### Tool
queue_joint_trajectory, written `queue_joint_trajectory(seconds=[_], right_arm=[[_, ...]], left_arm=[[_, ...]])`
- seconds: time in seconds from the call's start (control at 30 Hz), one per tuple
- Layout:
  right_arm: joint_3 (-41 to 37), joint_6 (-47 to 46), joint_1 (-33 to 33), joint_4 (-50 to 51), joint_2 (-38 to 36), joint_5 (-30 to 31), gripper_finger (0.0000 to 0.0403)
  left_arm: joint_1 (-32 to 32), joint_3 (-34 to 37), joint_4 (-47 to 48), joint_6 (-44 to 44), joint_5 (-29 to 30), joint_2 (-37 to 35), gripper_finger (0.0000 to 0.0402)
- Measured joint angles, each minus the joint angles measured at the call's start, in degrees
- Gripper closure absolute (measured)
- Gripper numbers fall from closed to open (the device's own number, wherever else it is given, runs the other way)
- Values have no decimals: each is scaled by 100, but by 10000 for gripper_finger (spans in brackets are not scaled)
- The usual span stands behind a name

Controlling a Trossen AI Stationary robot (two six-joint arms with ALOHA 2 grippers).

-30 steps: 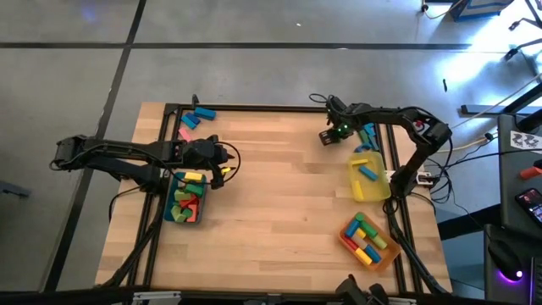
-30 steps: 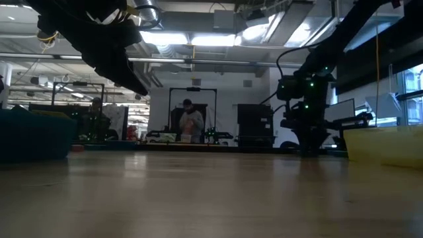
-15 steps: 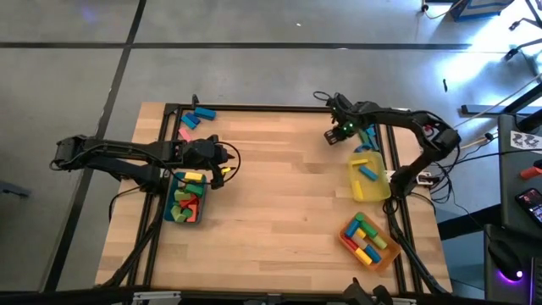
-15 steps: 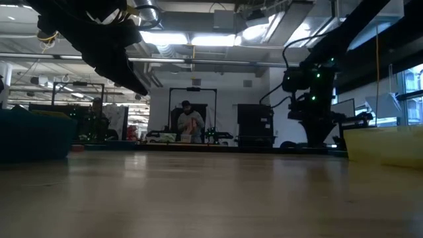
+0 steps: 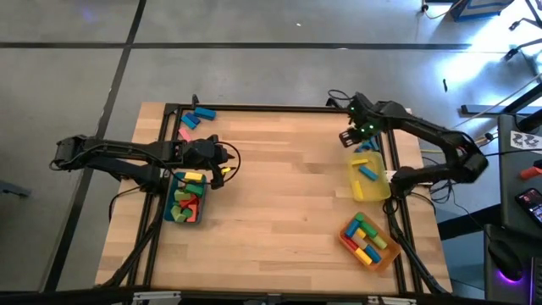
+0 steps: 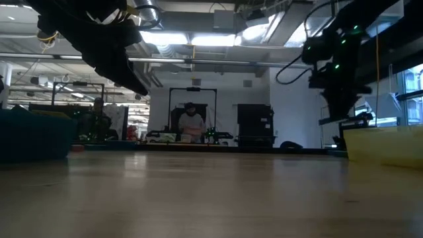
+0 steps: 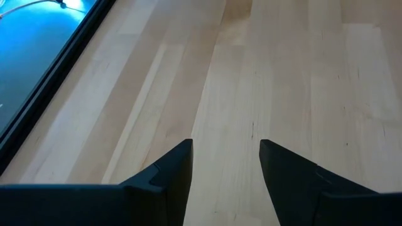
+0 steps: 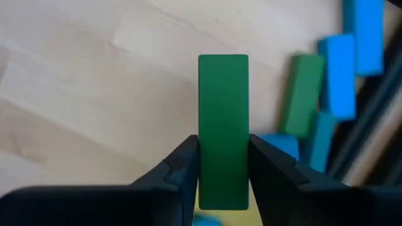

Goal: Sort blocks by size
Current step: Put the green rectangular block into the yellow bin

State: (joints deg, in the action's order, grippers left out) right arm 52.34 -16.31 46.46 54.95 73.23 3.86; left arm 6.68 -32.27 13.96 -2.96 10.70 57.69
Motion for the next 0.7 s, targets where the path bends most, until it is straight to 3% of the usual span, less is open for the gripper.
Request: queue_joint_trajectory(seconds=[0.43,0.7], right_arm=[[2,-897,0,1737,-1572,-537,281],[-343,-1675,-375,1990,-2321,-803,272]], left_arm=[[0,0,0,4,0,0,233],[0,0,2,9,0,0,233]])
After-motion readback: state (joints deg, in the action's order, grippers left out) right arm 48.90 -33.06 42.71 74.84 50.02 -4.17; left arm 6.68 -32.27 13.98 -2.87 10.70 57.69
